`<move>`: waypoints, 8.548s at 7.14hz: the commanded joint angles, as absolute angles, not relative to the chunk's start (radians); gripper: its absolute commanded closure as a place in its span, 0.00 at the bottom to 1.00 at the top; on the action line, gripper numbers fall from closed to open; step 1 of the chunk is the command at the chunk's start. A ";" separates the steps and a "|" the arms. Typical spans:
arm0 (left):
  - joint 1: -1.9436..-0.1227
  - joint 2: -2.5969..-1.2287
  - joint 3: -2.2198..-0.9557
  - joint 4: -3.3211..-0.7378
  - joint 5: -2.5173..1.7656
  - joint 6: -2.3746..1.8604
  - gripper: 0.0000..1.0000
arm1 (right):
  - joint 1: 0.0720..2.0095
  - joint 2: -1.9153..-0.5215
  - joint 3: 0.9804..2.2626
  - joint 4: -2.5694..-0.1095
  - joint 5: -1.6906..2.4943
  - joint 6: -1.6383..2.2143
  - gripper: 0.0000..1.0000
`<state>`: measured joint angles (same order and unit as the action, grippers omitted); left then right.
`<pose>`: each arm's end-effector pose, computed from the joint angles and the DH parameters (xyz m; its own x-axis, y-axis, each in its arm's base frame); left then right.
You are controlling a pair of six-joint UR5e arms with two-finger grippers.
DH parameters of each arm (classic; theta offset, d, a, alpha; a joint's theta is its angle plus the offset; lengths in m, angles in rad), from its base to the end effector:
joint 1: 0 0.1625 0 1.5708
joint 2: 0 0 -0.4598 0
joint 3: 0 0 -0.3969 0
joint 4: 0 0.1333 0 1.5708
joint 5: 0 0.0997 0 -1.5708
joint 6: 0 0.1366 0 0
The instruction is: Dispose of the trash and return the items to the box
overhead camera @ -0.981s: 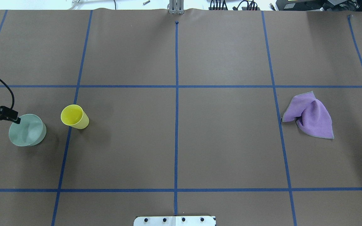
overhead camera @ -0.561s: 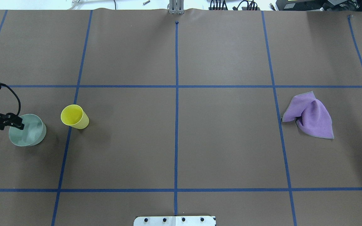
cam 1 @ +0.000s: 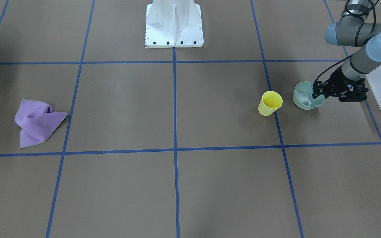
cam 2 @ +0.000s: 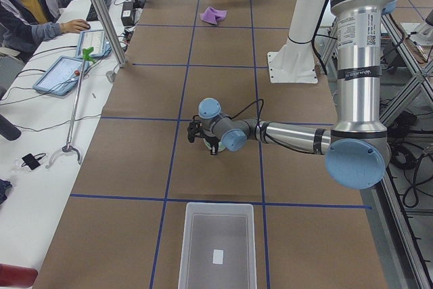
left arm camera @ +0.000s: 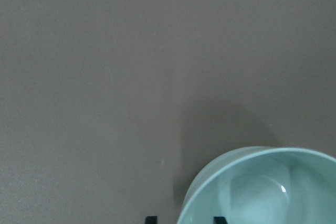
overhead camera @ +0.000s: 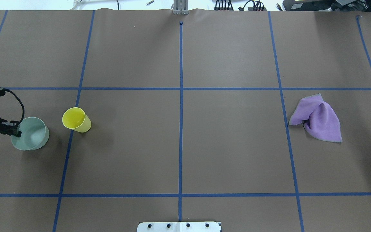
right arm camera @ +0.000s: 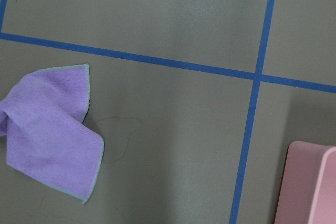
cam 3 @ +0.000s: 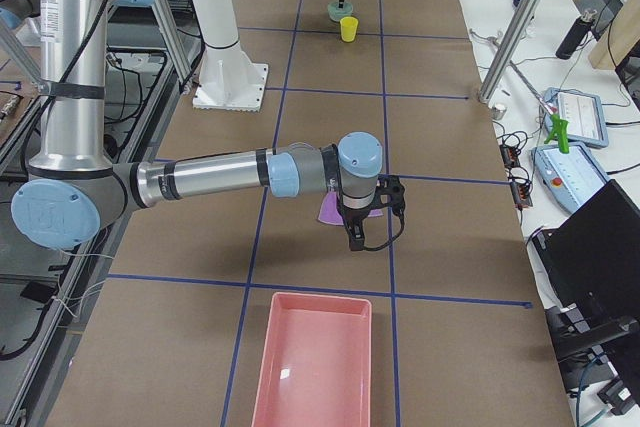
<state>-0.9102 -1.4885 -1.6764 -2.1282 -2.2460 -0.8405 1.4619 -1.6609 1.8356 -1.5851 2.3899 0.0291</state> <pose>0.2695 -0.4249 0.6459 0.6530 0.0083 -0.7573 -0.0398 0.9989 -0.0233 -0.0170 -0.4637 0.6276 0.6690 -0.1616 0.7255 0.0879 0.9864 0.1387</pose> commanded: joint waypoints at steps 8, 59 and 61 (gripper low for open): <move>-1.590 -1.501 -1.611 -1.586 -2.527 0.122 1.00 | 1.411 -1.615 1.841 -1.583 2.387 0.173 0.00; -0.784 -1.717 -1.819 -1.890 -2.154 -1.259 0.61 | 1.839 -1.663 1.745 -1.754 2.302 -0.477 0.00; -0.782 -1.723 -1.816 -1.890 -2.160 -1.261 1.00 | 1.682 -1.661 1.909 -1.760 2.360 -0.141 0.00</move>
<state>-0.7833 -1.7179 -1.8179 -1.8900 -2.1558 -1.2597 1.7754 -1.6623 1.8182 -1.7546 2.3158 -0.3355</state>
